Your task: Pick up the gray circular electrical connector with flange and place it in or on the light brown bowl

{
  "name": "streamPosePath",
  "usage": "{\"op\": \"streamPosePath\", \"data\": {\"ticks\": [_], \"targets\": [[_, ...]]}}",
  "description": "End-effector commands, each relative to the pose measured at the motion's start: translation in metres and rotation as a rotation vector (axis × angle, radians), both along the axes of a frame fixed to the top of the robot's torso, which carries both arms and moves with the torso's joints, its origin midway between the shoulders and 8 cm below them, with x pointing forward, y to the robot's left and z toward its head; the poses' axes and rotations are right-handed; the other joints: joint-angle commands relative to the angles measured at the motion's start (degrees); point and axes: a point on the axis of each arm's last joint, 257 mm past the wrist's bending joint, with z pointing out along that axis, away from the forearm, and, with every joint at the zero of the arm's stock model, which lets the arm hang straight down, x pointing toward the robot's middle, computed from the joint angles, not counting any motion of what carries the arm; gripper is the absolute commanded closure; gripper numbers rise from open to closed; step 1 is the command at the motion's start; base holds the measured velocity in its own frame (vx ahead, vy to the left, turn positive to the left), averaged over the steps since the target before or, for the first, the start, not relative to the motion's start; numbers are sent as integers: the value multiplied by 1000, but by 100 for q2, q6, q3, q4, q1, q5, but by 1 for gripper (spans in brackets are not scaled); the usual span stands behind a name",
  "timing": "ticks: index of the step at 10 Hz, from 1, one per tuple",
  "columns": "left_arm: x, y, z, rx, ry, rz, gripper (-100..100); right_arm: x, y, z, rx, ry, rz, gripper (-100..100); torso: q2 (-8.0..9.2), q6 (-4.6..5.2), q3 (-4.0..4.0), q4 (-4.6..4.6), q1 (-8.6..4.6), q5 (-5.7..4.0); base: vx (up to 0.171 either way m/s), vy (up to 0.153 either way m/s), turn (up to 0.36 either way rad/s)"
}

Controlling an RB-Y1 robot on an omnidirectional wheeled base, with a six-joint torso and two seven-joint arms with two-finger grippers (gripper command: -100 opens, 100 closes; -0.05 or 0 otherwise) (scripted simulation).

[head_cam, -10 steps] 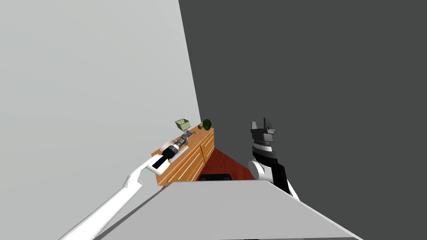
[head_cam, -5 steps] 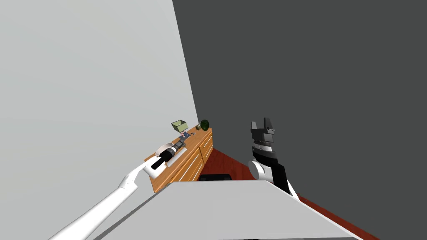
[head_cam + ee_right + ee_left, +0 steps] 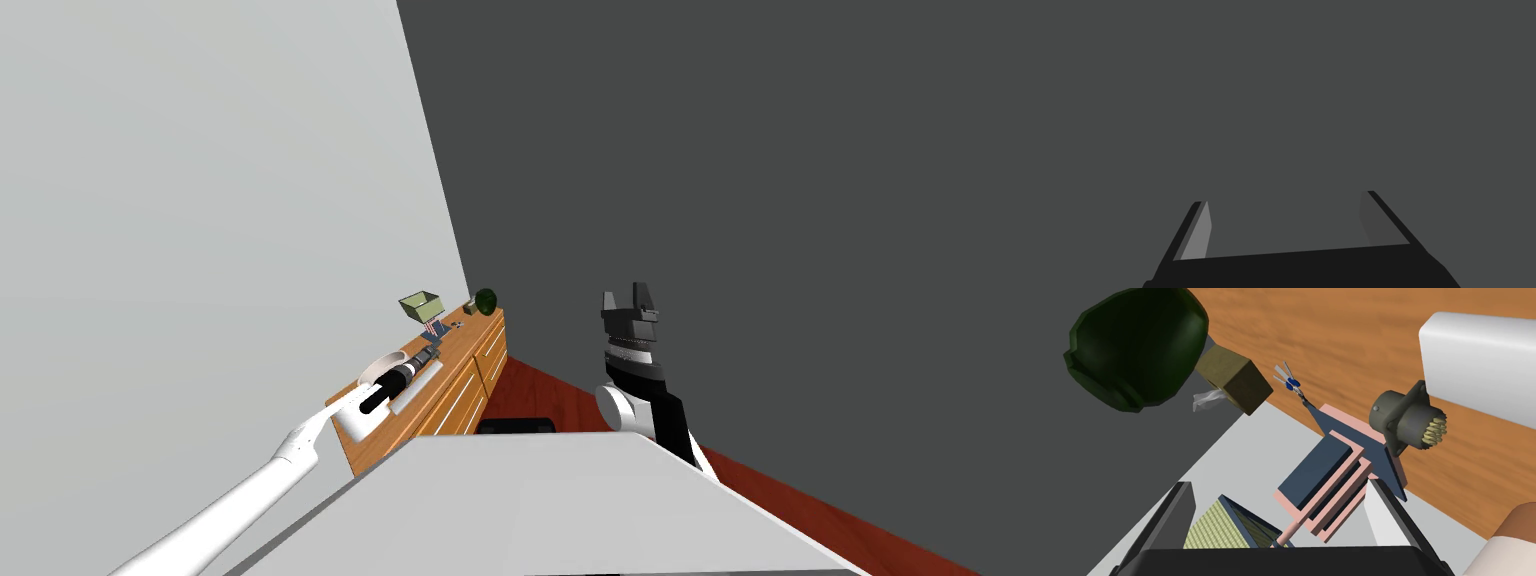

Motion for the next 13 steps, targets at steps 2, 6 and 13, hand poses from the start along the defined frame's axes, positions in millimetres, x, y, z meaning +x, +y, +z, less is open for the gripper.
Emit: {"op": "streamPosePath", "data": {"ticks": [2,6,13], "targets": [[-18,29,-31,61,93,48,-100,0,0,0,0,0,0,0,-2,-1,-1,0,2,1,21,42,-168],[-57,71,-74,148,236,117,-100,0,0,0,0,0,0,0,-11,-3,-6,-2,0,1,34,35,-181],[-49,75,-75,141,218,122,100,0,0,0,0,0,0,0,-1,4,2,5,-19,-4,13,7,-22]]}}
